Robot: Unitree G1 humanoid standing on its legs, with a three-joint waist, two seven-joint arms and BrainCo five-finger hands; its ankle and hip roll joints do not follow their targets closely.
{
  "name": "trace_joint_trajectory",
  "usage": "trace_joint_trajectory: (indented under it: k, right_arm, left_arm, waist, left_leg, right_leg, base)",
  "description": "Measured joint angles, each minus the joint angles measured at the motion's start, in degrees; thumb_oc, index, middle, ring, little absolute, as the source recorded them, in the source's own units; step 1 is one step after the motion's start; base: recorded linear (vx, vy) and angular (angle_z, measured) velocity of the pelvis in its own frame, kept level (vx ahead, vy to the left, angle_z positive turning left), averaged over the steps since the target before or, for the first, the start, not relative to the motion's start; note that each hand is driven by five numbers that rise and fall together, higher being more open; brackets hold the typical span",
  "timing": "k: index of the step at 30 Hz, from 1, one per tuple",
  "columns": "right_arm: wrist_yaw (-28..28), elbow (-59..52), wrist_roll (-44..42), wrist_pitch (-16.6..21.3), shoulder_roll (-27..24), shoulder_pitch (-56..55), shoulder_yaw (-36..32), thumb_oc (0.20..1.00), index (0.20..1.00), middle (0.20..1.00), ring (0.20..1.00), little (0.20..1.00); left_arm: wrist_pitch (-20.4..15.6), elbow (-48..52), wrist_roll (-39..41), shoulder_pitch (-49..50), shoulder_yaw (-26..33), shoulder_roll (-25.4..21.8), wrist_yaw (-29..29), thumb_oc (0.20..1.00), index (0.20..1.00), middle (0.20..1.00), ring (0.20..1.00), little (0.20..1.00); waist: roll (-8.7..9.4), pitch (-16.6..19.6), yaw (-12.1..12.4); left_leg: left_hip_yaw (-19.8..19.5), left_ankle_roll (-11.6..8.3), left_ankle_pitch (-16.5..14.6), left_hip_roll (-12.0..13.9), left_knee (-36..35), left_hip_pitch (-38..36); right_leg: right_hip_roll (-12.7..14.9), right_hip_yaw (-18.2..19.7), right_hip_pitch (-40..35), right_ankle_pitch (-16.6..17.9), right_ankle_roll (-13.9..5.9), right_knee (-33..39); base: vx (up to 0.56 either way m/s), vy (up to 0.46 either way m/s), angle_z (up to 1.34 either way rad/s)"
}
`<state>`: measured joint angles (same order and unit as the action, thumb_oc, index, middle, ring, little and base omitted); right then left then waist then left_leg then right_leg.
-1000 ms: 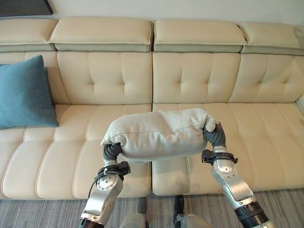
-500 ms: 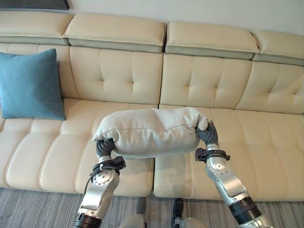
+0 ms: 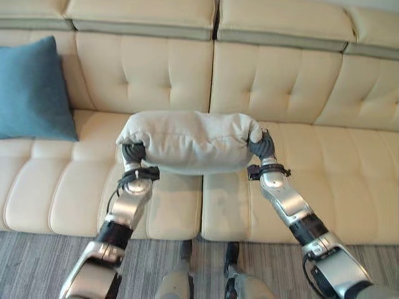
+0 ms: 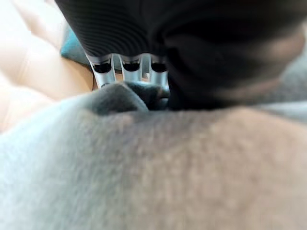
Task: Pick up all the scattered cushions and arrange them neatly on the sofa.
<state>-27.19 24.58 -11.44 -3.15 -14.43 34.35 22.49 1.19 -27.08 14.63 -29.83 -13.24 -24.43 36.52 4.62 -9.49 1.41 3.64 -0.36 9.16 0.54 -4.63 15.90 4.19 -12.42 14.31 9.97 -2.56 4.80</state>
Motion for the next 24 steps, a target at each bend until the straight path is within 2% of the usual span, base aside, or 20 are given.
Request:
trace_joint_trajectory:
  k: [5, 15, 19, 20, 24]
  right_arm:
    - [0.18, 1.06, 0.05, -0.87, 0.13, 0.45, 1.39, 0.200, 0.200, 0.200, 0.200, 0.200]
    - [0.33, 4.95, 0.28, -1.09, 1.07, 3.12, 1.67, 0.200, 0.200, 0.200, 0.200, 0.200]
    - [2.50, 18.89, 1.25, -3.18, 0.39, 15.97, 3.33, 0.200, 0.200, 0.200, 0.200, 0.200]
    - [4.01, 31.37, 1.17, -3.54, 0.19, 24.60, 6.36, 0.200, 0.200, 0.200, 0.200, 0.200]
    - [7.60, 41.47, 1.41, -5.15, -1.12, 34.33, 6.39, 0.200, 0.200, 0.200, 0.200, 0.200]
  left_arm:
    - [0.34, -1.06, 0.09, 0.04, -0.02, 0.28, -0.02, 0.200, 0.200, 0.200, 0.200, 0.200]
    - [0.34, -1.34, 0.47, -0.07, 0.05, 0.55, 0.01, 0.200, 0.200, 0.200, 0.200, 0.200]
    - [-0.26, -10.46, 2.96, -7.49, -0.21, 0.97, -0.32, 0.200, 0.200, 0.200, 0.200, 0.200]
    - [-1.55, -21.14, 5.03, -14.55, -3.10, 0.32, -1.95, 0.200, 0.200, 0.200, 0.200, 0.200]
    - [-1.78, -29.29, 8.12, -23.31, -4.94, -2.48, -6.95, 0.200, 0.200, 0.200, 0.200, 0.200]
  waist:
    - [0.61, -2.26, -0.38]
    - [1.32, -2.97, -0.69]
    - [1.59, -3.78, -0.89]
    - [1.53, -3.85, -0.86]
    - [1.50, -3.88, -0.91]
  left_leg:
    - [0.10, -0.03, -0.02, 0.08, 0.00, -0.05]
    - [0.53, -0.10, -0.07, 0.10, -0.01, -0.37]
    - [0.80, -0.65, -0.04, 0.12, 0.00, -0.51]
    - [0.56, -0.94, 0.19, 0.16, 0.00, -0.26]
    - [0.35, -1.03, 0.28, 0.21, 0.00, 0.78]
  right_leg:
    - [-0.10, 0.08, 0.01, 0.00, 0.00, 0.00]
    - [-0.09, 0.71, -0.11, 0.09, -0.15, 0.02]
    - [-0.05, 1.12, -0.06, -0.01, -0.75, 0.30]
    - [0.05, 1.13, 0.15, 0.16, -0.96, 0.32]
    - [0.03, 1.18, 1.16, 0.19, -0.98, 0.30]
  base:
    - [0.00, 0.000, 0.00]
    - [0.00, -0.008, -0.02]
    - [-0.04, -0.029, -0.04]
    - [0.00, 0.000, 0.00]
    - [0.00, -0.002, 0.01]
